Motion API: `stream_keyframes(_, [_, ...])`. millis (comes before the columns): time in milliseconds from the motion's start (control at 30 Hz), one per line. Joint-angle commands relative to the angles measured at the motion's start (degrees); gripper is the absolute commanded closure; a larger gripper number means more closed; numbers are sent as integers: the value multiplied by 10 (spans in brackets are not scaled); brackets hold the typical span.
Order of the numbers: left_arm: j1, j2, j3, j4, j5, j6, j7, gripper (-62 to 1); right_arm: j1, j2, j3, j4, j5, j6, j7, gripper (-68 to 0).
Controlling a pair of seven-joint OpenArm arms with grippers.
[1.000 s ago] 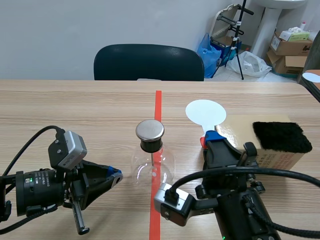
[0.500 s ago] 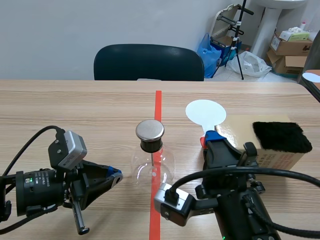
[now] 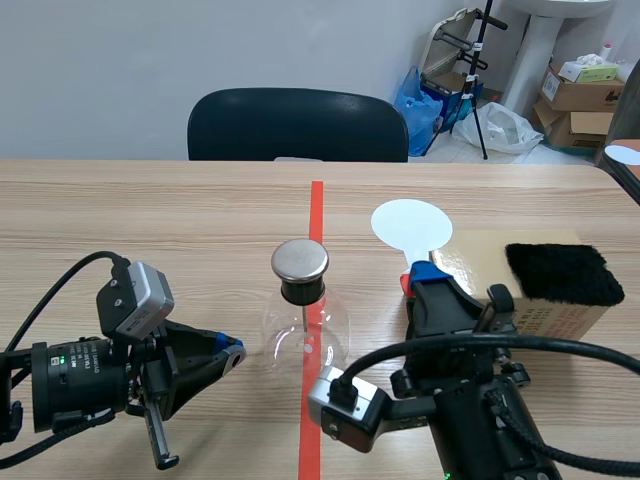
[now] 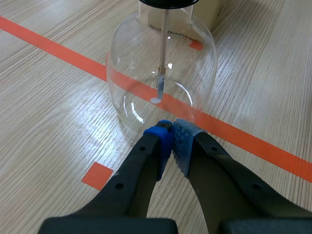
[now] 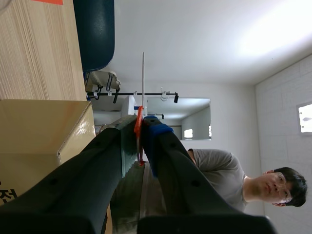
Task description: Do the electroscope experiment
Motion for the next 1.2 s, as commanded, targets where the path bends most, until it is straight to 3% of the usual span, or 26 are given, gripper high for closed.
stream_keyframes(0, [0, 3, -4, 14, -7, 1, -5, -27, 5, 0, 4, 3, -4, -7, -5, -10])
stream_keyframes(1167, [0, 3, -4, 14, -7, 1, -5, -27, 5, 0, 4, 3, -4, -7, 10, -10])
